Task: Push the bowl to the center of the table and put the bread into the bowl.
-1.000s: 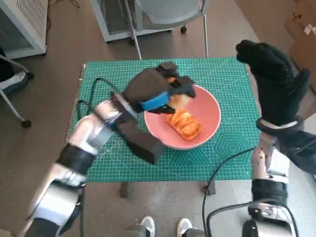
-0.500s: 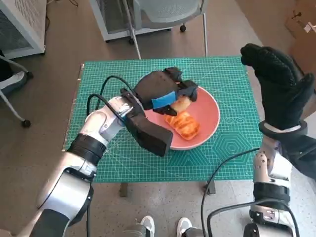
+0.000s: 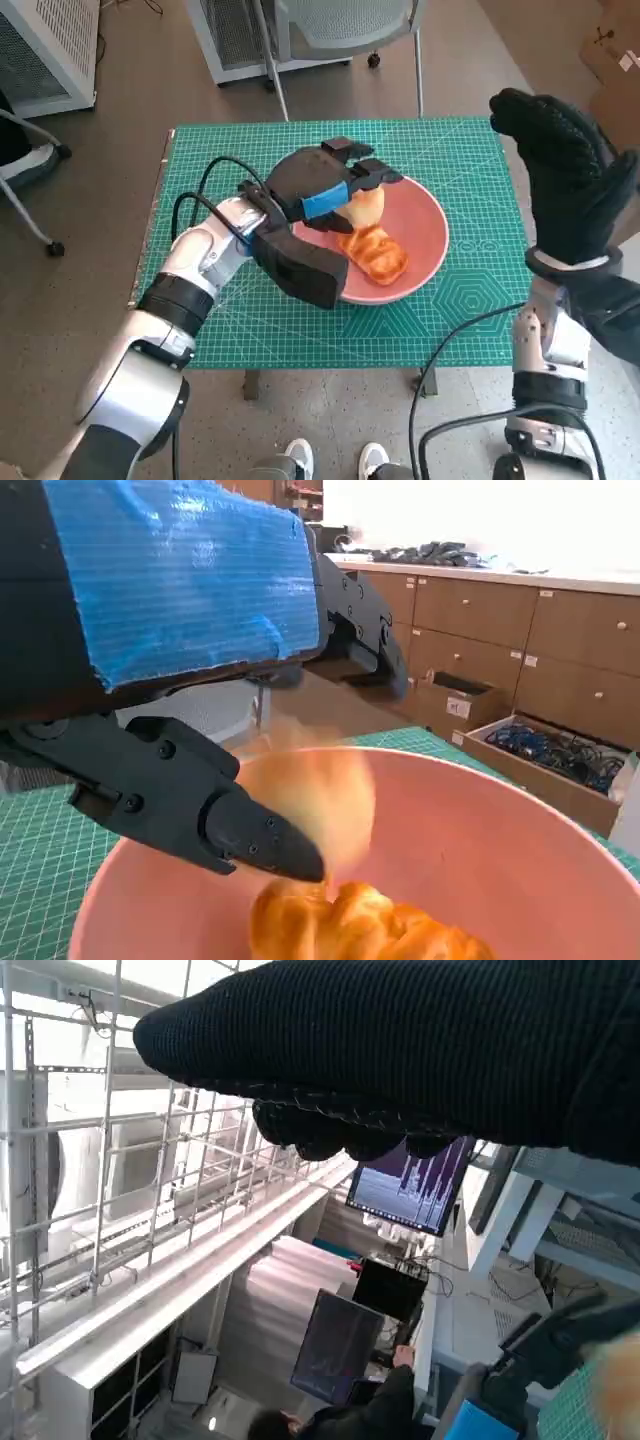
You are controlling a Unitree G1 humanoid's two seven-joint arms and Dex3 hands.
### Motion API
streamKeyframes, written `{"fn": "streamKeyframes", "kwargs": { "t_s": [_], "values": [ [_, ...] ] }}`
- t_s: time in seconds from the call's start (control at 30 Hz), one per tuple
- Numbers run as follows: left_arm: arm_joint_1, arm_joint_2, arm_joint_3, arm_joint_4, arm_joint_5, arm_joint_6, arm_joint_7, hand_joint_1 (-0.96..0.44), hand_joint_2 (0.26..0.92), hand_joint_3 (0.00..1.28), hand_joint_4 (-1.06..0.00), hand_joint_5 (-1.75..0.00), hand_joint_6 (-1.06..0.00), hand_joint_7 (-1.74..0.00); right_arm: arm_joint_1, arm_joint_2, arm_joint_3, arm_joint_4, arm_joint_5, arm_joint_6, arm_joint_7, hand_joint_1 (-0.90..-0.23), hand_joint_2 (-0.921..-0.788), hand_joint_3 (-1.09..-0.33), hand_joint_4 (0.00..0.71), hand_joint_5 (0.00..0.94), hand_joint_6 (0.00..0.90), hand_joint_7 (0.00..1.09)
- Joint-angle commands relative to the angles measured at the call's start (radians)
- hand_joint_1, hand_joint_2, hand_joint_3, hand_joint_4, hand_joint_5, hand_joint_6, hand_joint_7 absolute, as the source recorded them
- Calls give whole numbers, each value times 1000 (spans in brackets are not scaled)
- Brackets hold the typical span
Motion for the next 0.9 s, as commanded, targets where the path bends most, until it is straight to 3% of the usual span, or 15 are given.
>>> {"fn": "streamKeyframes", "kwargs": {
  "t_s": [0.03,0.37,0.7,0.9],
  "values": [
    [17,6,48,10,-79,-12,-57,-637,921,92,-102,0,-216,-118,16,6,9,4,-7,15,-8,-670,-921,-581,278,0,390,4],
    [67,12,200,-26,-317,-2,-233,-708,921,172,-27,0,-184,-114,3,13,19,-6,1,41,-1,-671,-921,-582,275,0,391,4],
    [152,1,334,-143,-517,-20,-327,-681,921,173,-40,-7,-197,-125,-19,10,25,-3,1,52,3,-666,-921,-575,277,1,395,5],
    [226,-30,414,-271,-681,-1,-400,-648,921,170,-49,-9,-191,-121,-34,7,31,1,-15,49,-3,-664,-921,-571,275,0,397,6]
  ]
}}
